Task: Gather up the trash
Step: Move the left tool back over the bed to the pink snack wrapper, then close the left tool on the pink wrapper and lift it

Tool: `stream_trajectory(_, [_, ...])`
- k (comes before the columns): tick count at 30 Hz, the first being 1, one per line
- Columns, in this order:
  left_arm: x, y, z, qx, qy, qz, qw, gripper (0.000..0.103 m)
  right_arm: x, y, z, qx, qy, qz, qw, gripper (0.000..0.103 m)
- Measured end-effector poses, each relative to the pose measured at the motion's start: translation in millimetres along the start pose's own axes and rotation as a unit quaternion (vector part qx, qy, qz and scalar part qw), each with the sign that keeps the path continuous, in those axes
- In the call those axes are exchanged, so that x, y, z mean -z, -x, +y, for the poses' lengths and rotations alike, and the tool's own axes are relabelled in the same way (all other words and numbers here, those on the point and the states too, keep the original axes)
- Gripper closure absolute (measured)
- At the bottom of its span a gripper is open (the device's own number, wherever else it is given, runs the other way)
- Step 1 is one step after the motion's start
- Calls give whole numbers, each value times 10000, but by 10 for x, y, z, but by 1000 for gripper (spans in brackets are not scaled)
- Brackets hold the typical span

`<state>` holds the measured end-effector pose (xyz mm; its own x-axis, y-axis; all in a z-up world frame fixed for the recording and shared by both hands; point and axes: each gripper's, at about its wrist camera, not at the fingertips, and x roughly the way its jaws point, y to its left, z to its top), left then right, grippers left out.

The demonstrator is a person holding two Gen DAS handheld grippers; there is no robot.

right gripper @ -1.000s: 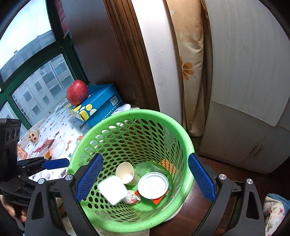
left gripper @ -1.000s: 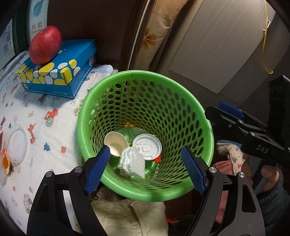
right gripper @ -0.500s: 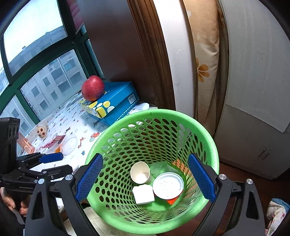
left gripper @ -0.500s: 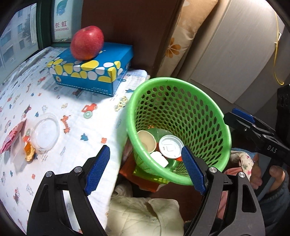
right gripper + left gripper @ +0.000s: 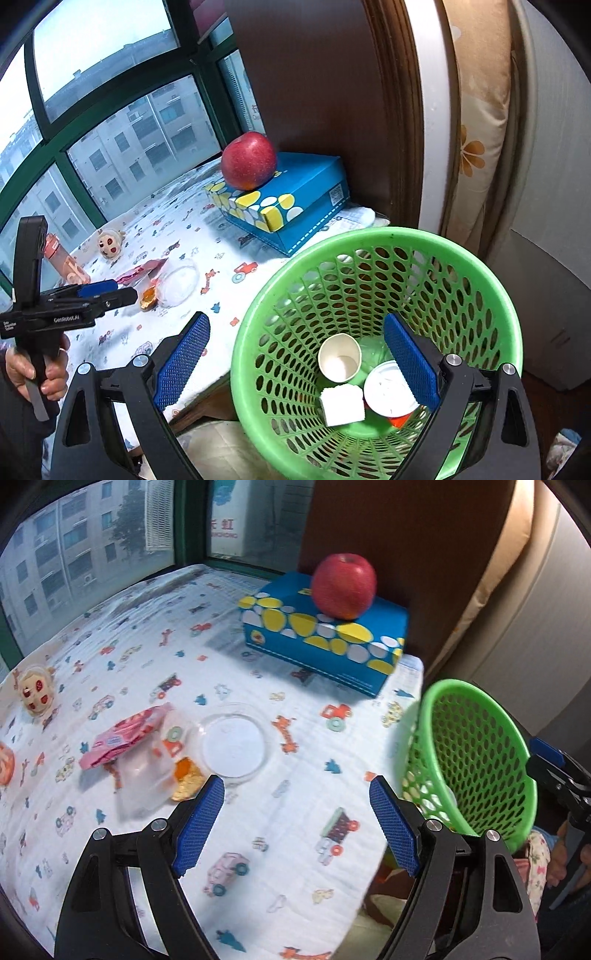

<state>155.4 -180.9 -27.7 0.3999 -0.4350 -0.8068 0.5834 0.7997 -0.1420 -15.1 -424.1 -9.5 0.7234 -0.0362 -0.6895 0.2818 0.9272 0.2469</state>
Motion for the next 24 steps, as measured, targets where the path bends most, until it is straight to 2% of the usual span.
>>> stream_trajectory(7, [-200,0,707,-564,175,-6,9983,23,-83,-235,326,-224,246,154,9993,11])
stream_trajectory(13, [-264,-143,1090,-767,-91,224,9968,26,-133,-459,565,-356,366,307,9982,11])
stream_trajectory(19, [-266,-368,1307,-697,-274,441,9962,35,-165,-707,814,-441,524,502,9964,11])
stream_trajectory(24, [-281,-577,1377,-649,-442,594,9951,47,-188,-880,1003,-497,653,621,9947,11])
